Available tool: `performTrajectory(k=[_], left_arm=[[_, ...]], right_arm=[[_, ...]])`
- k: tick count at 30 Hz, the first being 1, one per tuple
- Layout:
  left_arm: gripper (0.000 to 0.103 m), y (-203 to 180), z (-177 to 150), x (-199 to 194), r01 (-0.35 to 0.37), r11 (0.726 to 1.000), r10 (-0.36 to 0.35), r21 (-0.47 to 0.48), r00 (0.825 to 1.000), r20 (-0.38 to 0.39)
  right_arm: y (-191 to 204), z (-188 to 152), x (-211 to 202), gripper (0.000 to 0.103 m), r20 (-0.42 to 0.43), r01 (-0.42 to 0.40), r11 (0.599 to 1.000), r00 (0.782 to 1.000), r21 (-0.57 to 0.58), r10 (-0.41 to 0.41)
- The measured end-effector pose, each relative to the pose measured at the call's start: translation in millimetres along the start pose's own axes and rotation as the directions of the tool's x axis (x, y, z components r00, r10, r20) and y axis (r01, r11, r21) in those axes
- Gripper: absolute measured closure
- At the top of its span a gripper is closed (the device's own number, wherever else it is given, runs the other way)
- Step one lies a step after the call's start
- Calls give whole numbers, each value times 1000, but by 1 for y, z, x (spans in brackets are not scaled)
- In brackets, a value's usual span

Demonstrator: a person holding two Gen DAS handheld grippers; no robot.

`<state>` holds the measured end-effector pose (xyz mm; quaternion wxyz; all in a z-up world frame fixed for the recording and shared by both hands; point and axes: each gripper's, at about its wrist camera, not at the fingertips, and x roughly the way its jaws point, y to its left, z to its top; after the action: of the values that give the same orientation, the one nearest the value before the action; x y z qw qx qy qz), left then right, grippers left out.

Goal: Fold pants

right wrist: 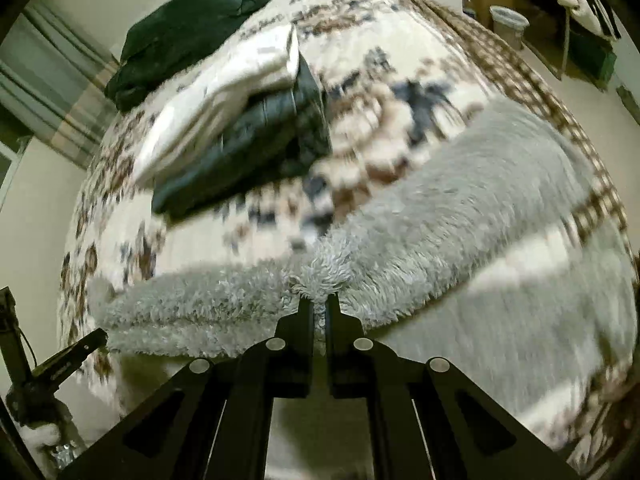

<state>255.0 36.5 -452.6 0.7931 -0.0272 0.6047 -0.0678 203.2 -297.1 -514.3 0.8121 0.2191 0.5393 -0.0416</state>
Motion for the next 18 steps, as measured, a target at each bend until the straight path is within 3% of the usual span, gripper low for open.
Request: performTrajectory(k=[4,6,8,10,11,12,13,14,16,18], left_arm=[[100,13,-61,42,-61,998,61,2,991,-123],[99,20,-84,73,-95,995,92,-7,974,-205],[98,26,-93,86,-130,991,116,-42,965,-234],[97,27,-93,87,-112,991,91,-74,967,-236],[89,25,-91,84,-117,990,97,-76,969,-225],[82,21,-87,77,-128,989,110,-70,971,-210],[63,16,-84,70,-128,990,112,-66,974,-196],[34,9,-78,61,-132,989,119,-61,977,-177],[5,-4,-67,49,-143,989,136,-37,979,-150],[5,-25,-52,38,-154,988,153,-3,983,-99]], right_arm=[[-20,-73,6,98,-137,-7,1000,991,3,7],[-34,-101,22,98,-199,10,1000,980,-3,-10],[-44,-123,43,96,-268,32,999,963,-14,-35],[-50,-130,57,89,-308,45,999,950,-6,-45],[-53,-131,62,81,-335,26,999,942,24,-17],[-55,-130,61,49,-341,28,999,940,45,-11],[-55,-126,57,14,-330,35,997,944,62,-12],[-55,-123,52,7,-317,34,997,948,65,-12],[-51,-109,34,8,-282,31,997,959,65,-11],[-49,-85,12,8,-227,71,995,972,73,-53]])
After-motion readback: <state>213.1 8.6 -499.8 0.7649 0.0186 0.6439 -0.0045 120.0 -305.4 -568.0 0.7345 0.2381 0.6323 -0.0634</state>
